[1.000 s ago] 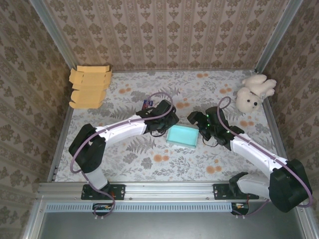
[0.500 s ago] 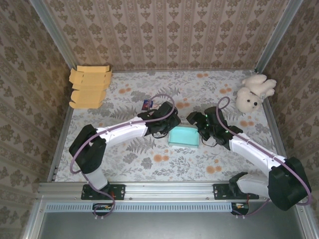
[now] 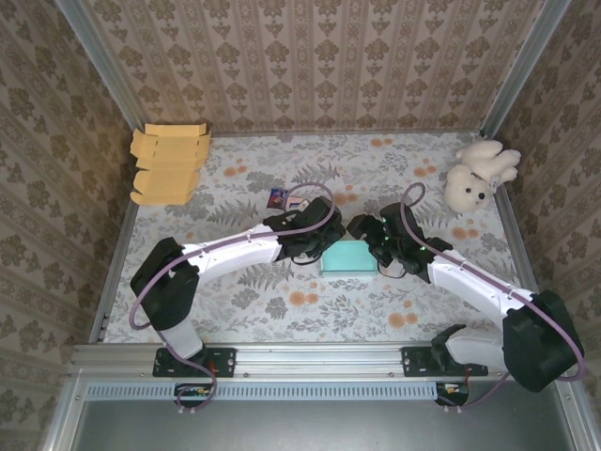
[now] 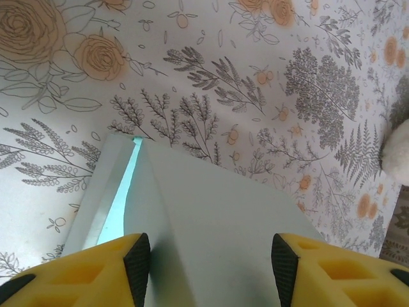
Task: Fold the paper box
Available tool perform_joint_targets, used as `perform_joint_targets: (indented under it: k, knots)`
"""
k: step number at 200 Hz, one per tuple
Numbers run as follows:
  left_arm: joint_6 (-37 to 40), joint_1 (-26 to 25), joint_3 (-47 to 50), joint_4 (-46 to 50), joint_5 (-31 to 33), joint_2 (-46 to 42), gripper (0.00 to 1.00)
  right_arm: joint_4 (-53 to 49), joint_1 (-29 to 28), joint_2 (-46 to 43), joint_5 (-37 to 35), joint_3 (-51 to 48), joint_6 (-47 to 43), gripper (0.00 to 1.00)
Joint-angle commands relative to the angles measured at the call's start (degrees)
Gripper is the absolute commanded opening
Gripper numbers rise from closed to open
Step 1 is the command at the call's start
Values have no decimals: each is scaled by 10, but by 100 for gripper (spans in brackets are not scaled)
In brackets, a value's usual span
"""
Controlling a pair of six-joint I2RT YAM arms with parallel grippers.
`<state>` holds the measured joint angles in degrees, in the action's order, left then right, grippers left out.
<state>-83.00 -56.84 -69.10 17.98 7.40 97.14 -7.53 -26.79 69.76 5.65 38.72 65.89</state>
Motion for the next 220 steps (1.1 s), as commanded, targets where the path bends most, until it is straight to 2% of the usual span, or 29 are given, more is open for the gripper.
perform_joint_targets:
  k: [1, 46, 111, 188, 220]
  knots:
    - [-18, -9, 5, 2, 15, 9, 55, 0, -7, -14, 11, -5, -26, 87]
    - [-30, -10, 48, -9, 38, 7, 53, -25, -7, -38, -14, -20, -54, 87]
    - [-41, -13, 82, -28, 45, 13, 44, -27, -7, -47, -39, -49, -72, 87]
    - [-38, -14, 98, 0, 81, -10, 45, -105, -7, -139, -127, -60, -118, 88]
    - [-38, -13, 104, 2, 82, -9, 47, -96, -8, -130, -116, -64, -139, 88]
